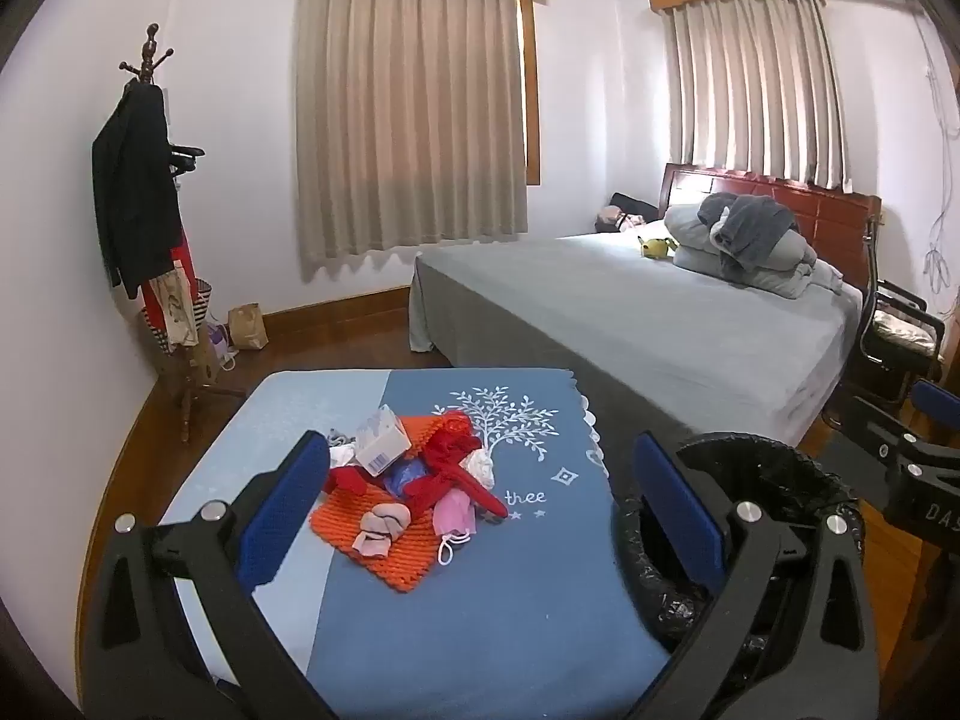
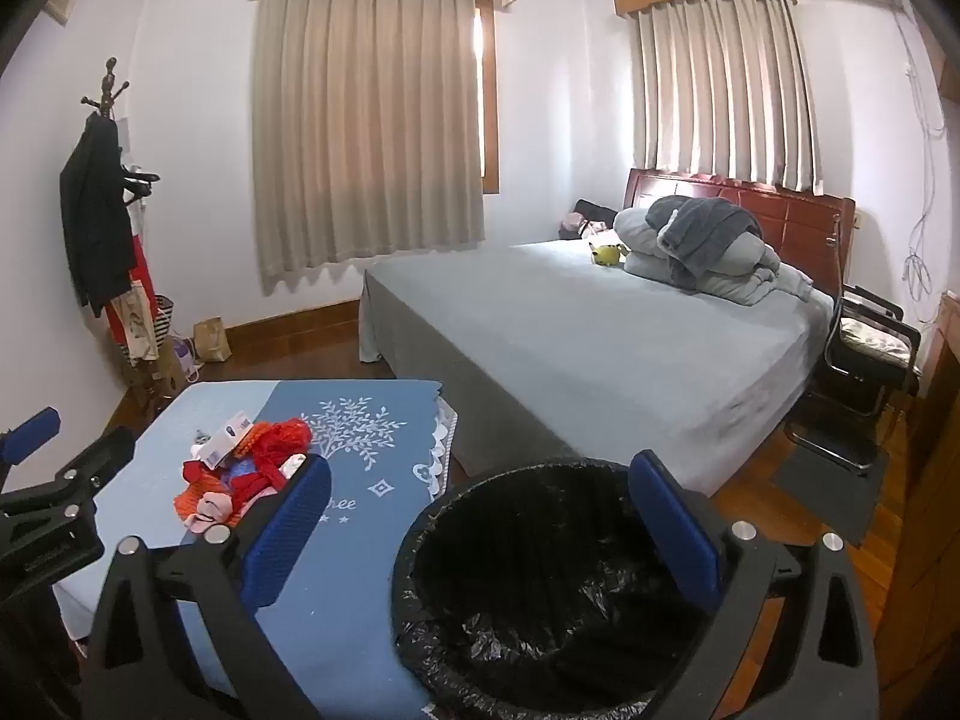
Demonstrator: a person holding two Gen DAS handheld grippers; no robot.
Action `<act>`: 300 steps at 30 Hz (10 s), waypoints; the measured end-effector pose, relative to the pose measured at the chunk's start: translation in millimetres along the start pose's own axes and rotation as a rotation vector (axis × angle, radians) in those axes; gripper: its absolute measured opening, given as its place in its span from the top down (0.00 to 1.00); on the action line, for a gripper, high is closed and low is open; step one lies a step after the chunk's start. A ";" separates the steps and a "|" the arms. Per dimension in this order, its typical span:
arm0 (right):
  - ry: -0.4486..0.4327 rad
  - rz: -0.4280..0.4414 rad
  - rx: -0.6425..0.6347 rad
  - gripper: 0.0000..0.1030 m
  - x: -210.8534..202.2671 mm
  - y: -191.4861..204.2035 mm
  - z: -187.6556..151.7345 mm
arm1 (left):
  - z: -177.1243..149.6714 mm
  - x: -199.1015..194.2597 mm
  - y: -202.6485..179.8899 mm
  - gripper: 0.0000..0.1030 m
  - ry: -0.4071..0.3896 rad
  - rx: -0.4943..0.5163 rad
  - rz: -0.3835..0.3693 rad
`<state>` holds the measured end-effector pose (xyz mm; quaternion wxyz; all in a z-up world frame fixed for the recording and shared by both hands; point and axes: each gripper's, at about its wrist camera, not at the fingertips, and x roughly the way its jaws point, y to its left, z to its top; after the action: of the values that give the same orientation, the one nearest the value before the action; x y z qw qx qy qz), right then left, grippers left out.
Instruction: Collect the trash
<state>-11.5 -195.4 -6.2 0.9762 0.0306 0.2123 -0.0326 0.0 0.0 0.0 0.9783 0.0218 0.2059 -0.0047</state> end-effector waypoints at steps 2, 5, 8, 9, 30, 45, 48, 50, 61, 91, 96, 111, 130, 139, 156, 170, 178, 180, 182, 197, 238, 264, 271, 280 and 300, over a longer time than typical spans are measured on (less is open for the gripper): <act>0.001 0.001 0.000 0.06 0.1 0.0 0.0 | -0.1 0.0 -0.3 0.05 0.000 0.000 0.000; -0.001 0.000 0.000 0.06 -0.1 -0.1 -0.1 | -0.4 -0.4 -1.4 0.05 0.001 0.003 -0.003; -0.001 -0.001 -0.001 0.06 -0.2 0.0 -0.1 | -0.6 -1.2 -2.3 0.05 -0.002 0.004 -0.004; -0.001 -0.001 0.000 0.06 -0.2 0.0 -0.1 | -0.8 -1.2 -2.5 0.05 -0.002 0.004 -0.005; 0.003 -0.001 0.000 0.06 0.1 0.6 -0.6 | 0.9 -3.4 6.2 0.05 0.002 -0.002 0.000; 0.003 0.000 0.002 0.06 0.3 -0.7 -0.8 | 1.1 -3.1 4.9 0.05 0.002 -0.002 0.002; 0.004 0.000 0.002 0.06 0.3 -0.5 -0.4 | 1.1 -3.5 5.7 0.05 0.003 -0.002 0.002; 0.004 0.000 0.002 0.06 0.3 -0.7 -0.6 | 0.9 -3.1 4.8 0.05 0.003 -0.002 0.002; 0.007 0.001 0.003 0.06 0.7 -0.5 -0.5 | 0.3 -2.4 4.2 0.05 0.003 -0.002 0.004; 0.014 0.006 0.006 0.06 2.5 8.4 -1.9 | -9.5 2.5 5.7 0.05 0.011 -0.007 0.005; 0.022 0.012 0.002 0.06 4.1 14.3 -4.9 | -15.5 4.8 6.2 0.05 0.017 -0.015 0.006; 0.080 0.099 -0.028 0.06 75.9 49.4 -15.1 | -39.6 51.5 73.0 0.05 0.080 -0.074 0.132; 0.252 0.289 -0.118 0.44 198.1 160.5 -71.3 | -94.7 144.2 149.1 0.05 0.210 -0.101 0.249; 0.327 0.371 -0.186 0.53 223.6 203.9 -89.8 | -104.2 167.1 163.4 0.07 0.249 -0.108 0.249; 0.361 0.452 -0.172 0.88 220.1 192.0 -90.0 | -108.4 178.7 143.5 0.21 0.269 -0.114 0.152; 0.360 0.357 -0.113 0.88 218.6 134.6 -85.7 | -114.1 216.8 95.4 0.55 0.332 -0.075 0.012; 0.343 0.350 -0.101 0.88 206.5 126.6 -82.3 | -109.6 207.9 86.4 0.69 0.302 -0.063 0.012; 0.332 0.345 -0.101 0.88 202.1 123.7 -79.5 | -104.7 201.2 84.5 0.69 0.282 -0.061 0.014; 0.325 0.341 -0.095 0.88 198.6 120.7 -77.6 | -98.5 193.0 82.1 0.69 0.260 -0.066 0.012; 0.219 0.256 -0.021 0.88 156.5 59.5 -47.0 | -61.5 162.8 21.6 0.69 0.176 -0.026 -0.110; 0.138 -0.096 0.143 0.05 122.5 -81.8 -51.8 | -61.4 170.4 -100.3 0.18 0.179 0.077 -0.294; 0.194 0.236 -0.055 0.05 185.1 95.0 -67.7 | -110.6 209.4 101.3 0.22 0.368 -0.120 0.154; 0.224 0.249 -0.065 0.05 197.5 103.5 -76.7 | -121.5 227.1 102.8 0.25 0.426 -0.140 0.124; 0.243 0.271 -0.086 0.05 205.5 114.2 -82.3 | -126.2 226.4 98.9 0.52 0.418 -0.165 0.070; 0.201 0.287 -0.091 0.06 195.3 120.3 -67.6 | -95.6 166.8 90.5 0.86 0.265 -0.144 0.052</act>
<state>147.1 -80.5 -143.4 0.9450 0.0195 0.3036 0.1199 115.8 94.6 -150.9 0.9414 -0.0426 0.3325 0.0383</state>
